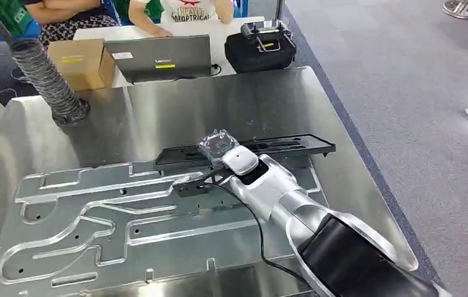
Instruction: Take the parts from the cabinet and place them on the table.
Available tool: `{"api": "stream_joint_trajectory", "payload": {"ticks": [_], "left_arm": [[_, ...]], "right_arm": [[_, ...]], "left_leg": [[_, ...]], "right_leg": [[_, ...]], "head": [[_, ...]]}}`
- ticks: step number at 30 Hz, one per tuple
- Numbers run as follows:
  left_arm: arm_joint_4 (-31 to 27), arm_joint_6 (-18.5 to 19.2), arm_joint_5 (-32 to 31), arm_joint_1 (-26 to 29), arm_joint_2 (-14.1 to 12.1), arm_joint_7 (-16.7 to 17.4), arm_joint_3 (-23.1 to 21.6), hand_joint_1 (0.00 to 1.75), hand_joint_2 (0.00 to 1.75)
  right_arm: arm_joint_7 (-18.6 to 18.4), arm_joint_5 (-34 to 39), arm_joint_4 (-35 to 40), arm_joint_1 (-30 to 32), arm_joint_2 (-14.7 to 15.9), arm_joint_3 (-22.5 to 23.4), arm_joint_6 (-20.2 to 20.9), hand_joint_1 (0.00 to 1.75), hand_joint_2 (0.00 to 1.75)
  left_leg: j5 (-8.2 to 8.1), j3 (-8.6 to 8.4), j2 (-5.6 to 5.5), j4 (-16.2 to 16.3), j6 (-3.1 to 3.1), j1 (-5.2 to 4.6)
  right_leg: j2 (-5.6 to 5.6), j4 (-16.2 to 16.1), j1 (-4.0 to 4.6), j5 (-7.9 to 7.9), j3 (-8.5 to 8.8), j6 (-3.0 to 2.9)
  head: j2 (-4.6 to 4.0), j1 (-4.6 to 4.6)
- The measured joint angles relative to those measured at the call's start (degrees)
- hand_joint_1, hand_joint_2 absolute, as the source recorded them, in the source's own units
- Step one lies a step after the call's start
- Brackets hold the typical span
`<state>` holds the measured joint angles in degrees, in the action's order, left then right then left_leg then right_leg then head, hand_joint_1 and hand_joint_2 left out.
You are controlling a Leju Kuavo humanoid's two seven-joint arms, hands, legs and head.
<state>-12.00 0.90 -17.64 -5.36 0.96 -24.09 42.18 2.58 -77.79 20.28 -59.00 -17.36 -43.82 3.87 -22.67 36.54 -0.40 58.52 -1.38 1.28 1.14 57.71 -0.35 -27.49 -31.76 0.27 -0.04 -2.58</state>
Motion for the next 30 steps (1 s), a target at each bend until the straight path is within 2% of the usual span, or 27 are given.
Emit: {"api": "stream_joint_trajectory", "payload": {"ticks": [2, 3, 4, 5, 6, 7, 8, 9, 10, 11, 12, 13, 14, 15, 17, 18, 19, 20, 22, 23, 24, 25, 26, 28, 29, 30], "left_arm": [[0.00, 0.44, 0.00, 0.13, 0.02, -0.57, 0.31, 0.00, 1.75], [0.00, 0.46, -0.09, 0.11, 0.09, -0.63, 0.46, 0.00, 1.75], [0.00, 0.46, -0.24, 0.08, 0.13, -0.63, 0.52, 0.00, 1.75], [0.00, 0.44, -0.39, 0.06, 0.15, -0.65, 0.55, 0.00, 1.75], [0.00, 0.44, -0.50, 0.07, 0.15, -0.65, 0.59, 0.00, 1.75], [0.00, 0.41, -0.59, 0.08, 0.15, -0.63, 0.61, 0.00, 1.75], [0.00, 0.33, -0.68, 0.13, 0.15, -0.63, 0.63, 0.00, 1.75], [0.00, 0.33, -0.88, 0.22, 0.15, -0.63, 0.66, 0.00, 0.00], [0.00, 0.30, -1.09, 0.26, 0.15, -0.63, 0.66, 0.00, 0.00], [0.00, 0.30, -1.16, 0.25, 0.20, -0.63, 0.66, 0.00, 0.00], [0.00, 0.30, -1.25, 0.22, 0.20, -0.63, 0.66, 0.00, 0.00], [0.00, 0.30, -1.31, 0.21, 0.35, -0.65, 0.66, 0.00, 0.00], [0.00, 0.30, -1.44, 0.22, 0.57, -0.65, 0.68, 0.00, 0.00], [0.00, 0.24, -1.55, 0.17, 0.57, -0.68, 0.76, 0.00, 0.00], [0.00, 0.24, -1.70, 0.33, 0.57, -0.70, 0.96, 0.00, 0.00], [0.00, 0.24, -1.73, 0.33, 0.55, -0.72, 1.00, 0.00, 0.00], [0.00, 0.26, -1.81, 0.37, 0.61, -0.76, 1.05, 0.00, 0.00], [0.00, 0.26, -1.90, 0.39, 0.66, -0.76, 1.05, 0.00, 0.00], [0.00, 0.26, -1.99, 0.40, 0.57, -0.76, 1.33, 0.00, 0.00], [0.00, 0.28, -2.25, 0.45, 0.57, -0.76, 1.49, 0.00, 0.00], [0.00, 0.31, -2.32, 0.52, 0.57, -0.76, 1.57, 0.00, 0.00], [0.00, 0.43, -2.49, 0.63, 0.57, -0.76, 1.64, 0.00, 0.00], [0.00, 0.50, -2.75, 0.64, 0.55, -0.76, 1.68, 0.00, 0.00], [0.00, 0.79, -2.91, 0.58, 0.50, -0.85, 1.79, 0.00, 0.00], [0.00, 1.20, -2.97, 0.51, 0.50, -0.89, 1.86, 0.00, 0.00], [0.00, 1.53, -3.08, 0.41, 0.48, -0.98, 1.90, 0.00, 0.00]], "right_arm": [[-0.11, 1.09, -0.15, -0.05, -0.50, 0.04, 1.09, 0.00, 0.00], [-0.11, 1.62, -0.17, -0.11, -0.72, 0.07, 1.33, 0.00, 0.00], [-0.06, 2.08, -0.20, -0.18, -0.83, 0.07, 1.37, 0.00, 0.00], [0.02, 2.49, -0.30, -0.16, -1.00, 0.07, 1.46, 0.00, 0.00], [0.04, 2.84, -0.39, -0.08, -1.07, 0.07, 1.48, 0.00, 0.00], [0.09, 3.28, -0.55, 0.12, -1.11, 0.07, 1.51, 0.00, 0.00], [0.13, 3.78, -0.66, 0.38, -1.11, 0.07, 1.50, 0.00, 0.00], [0.18, 4.24, -0.74, 0.52, -1.11, 0.07, 1.50, 0.00, 0.00], [0.24, 5.04, -0.87, 0.58, -1.13, 0.07, 1.46, 0.00, 0.00], [0.37, 5.86, -0.94, 0.59, -1.24, 0.07, 1.33, 0.00, 0.00], [0.54, 6.92, -0.96, 0.57, -1.31, 0.07, 1.22, 0.00, 0.00], [0.72, 7.79, -0.96, 0.50, -1.44, 0.09, 1.07, 0.00, 0.00], [0.94, 9.09, -0.94, 0.46, -1.51, 0.22, 0.78, 0.00, 0.00], [1.34, 10.43, -0.96, 0.46, -1.72, 0.33, 0.45, 0.00, 0.00], [2.10, 13.01, -0.92, 0.47, -1.83, 0.61, 0.06, 0.00, 0.00], [2.66, 14.91, -0.72, 0.40, -1.92, 1.09, 0.06, 0.00, 0.00], [3.25, 16.66, -0.50, 0.36, -1.99, 1.42, 0.06, 0.00, 0.00], [3.76, 18.14, -0.35, 0.16, -2.18, 1.66, 0.11, 0.00, 0.00], [5.22, 21.62, -0.11, -0.09, -2.45, 2.47, 0.39, 0.00, 0.00], [6.21, 23.35, -0.09, -0.08, -2.45, 3.08, 0.65, 0.00, 0.00], [7.13, 24.92, -0.09, -0.07, -2.42, 3.63, 1.05, 0.00, 0.00], [8.87, 27.59, 0.00, -0.08, -2.42, 4.78, 1.53, 0.00, 0.00], [10.31, 29.56, 0.35, -0.09, -2.42, 5.85, 1.57, 0.00, 0.00], [13.23, 33.43, 1.38, -0.26, -2.34, 7.92, 1.55, 0.00, 0.00], [15.51, 36.11, 2.18, -0.38, -2.14, 9.33, 1.44, 0.00, 0.00], [18.06, 39.24, 3.22, -0.39, -1.72, 10.87, 1.26, 0.00, 0.00]], "left_leg": [[-0.35, -0.10, 0.02, -0.01, 0.65, -0.03], [-0.25, -0.42, 0.10, -0.38, 1.16, 0.21], [-0.39, -0.65, 0.09, -0.39, 1.39, 0.13], [-0.50, -0.73, 0.10, -0.40, 1.80, 0.09], [-0.54, -0.73, 0.14, -0.39, 1.89, -0.03], [-0.60, -0.72, 0.17, -0.37, 2.03, -0.20], [-0.67, -0.74, 0.16, -0.33, 2.14, -0.37], [-0.71, -0.84, 0.16, -0.31, 2.21, -0.53], [-0.76, -0.96, 0.13, -0.31, 2.24, -0.67], [-0.79, -1.09, 0.10, -0.31, 2.24, -0.84], [-0.80, -1.24, 0.04, -0.32, 2.22, -1.04], [-0.83, -1.24, 0.04, -0.33, 2.19, -0.94], [-0.86, -1.02, 0.05, -0.15, 1.93, -1.42], [-0.76, -0.83, 0.07, -0.18, 1.65, -1.11], [-0.58, -0.92, 0.10, -0.40, 1.10, -0.94], [-0.60, -1.05, 0.09, -0.48, 0.73, -1.29], [-1.26, -0.82, 0.11, 0.20, 0.47, -1.03], [-2.73, -0.14, 0.12, 2.02, 0.18, -1.01], [-7.55, 4.00, 0.11, 11.60, -0.47, -0.62], [-8.96, 5.95, 0.12, 15.78, -0.72, -0.54], [-8.86, 6.72, 0.13, 17.22, -0.90, -0.41], [-7.49, 6.12, 0.14, 15.99, -1.07, -0.19], [-5.37, 4.48, 0.15, 12.56, -1.18, -0.01], [-0.54, -0.60, 0.26, 2.45, -1.38, 0.34], [-1.73, -1.94, 0.16, 0.55, -1.36, 0.12], [-1.58, -1.77, 0.00, -0.02, -0.27, -0.05]], "right_leg": [[0.08, -0.05, -0.01, -0.29, 0.29, 0.44], [-0.01, 0.31, -0.19, -0.89, 0.38, 0.90], [-0.47, 1.85, -0.26, -1.90, -0.06, 1.07], [-0.64, 5.48, -0.23, -3.93, -1.82, 1.17], [-0.67, 9.53, -0.24, -5.80, -3.95, 1.23], [-0.69, 14.88, -0.27, -7.74, -6.82, 1.23], [-0.69, 18.36, -0.24, -8.47, -8.86, 1.14], [-0.69, 18.67, -0.20, -7.64, -9.37, 0.95], [-0.69, 16.53, -0.12, -5.66, -8.70, 0.65], [-0.69, 12.06, 0.11, -2.89, -6.85, 0.18], [-0.68, 6.45, 0.41, -0.09, -4.27, -0.48], [-0.69, 2.42, 0.70, 1.49, -2.41, -1.25], [-0.96, 1.06, 1.00, 0.98, -1.97, -1.50], [-1.16, 0.87, 1.00, 1.36, -2.16, -1.23], [-1.10, 0.83, 1.20, 1.42, -2.26, -1.33], [-1.15, 0.10, 0.72, 1.84, -1.96, -1.66], [-1.29, -0.35, 0.45, 2.12, -1.56, -1.76], [-1.33, -0.42, 0.31, 2.13, -1.50, -1.99], [-1.37, -0.41, 0.32, 2.12, -1.46, -2.06], [-1.40, -0.36, 0.31, 2.08, -1.49, -2.10], [-1.40, -0.35, 0.28, 2.07, -1.47, -2.09], [-1.37, -0.32, 0.20, 2.02, -1.43, -2.02], [-1.31, -0.20, 0.13, 1.91, -1.38, -1.86], [-1.20, 0.32, -0.11, 1.42, -1.24, -1.29], [-1.14, 0.52, 0.21, 1.15, -1.41, -0.85], [-1.13, 0.86, 0.29, 1.14, -1.77, -0.60]], "head": [[-0.02, 0.02], [0.00, 0.02], [-0.02, 0.00], [-0.02, 0.00], [-0.02, 0.02], [-0.02, 0.02], [0.00, 0.00], [0.00, 0.00], [0.00, 0.02], [0.00, 0.02], [-0.02, 0.02], [0.00, 0.02], [-0.02, 0.02], [-0.02, 0.00], [0.00, 0.00], [-0.02, 0.00], [-0.02, 0.02], [-0.02, 0.00], [-0.02, 0.00], [-0.02, 0.00], [0.00, 0.00], [0.00, 0.00], [0.00, 0.00], [0.00, 0.00], [-0.02, 0.00], [0.00, 0.00]]}}
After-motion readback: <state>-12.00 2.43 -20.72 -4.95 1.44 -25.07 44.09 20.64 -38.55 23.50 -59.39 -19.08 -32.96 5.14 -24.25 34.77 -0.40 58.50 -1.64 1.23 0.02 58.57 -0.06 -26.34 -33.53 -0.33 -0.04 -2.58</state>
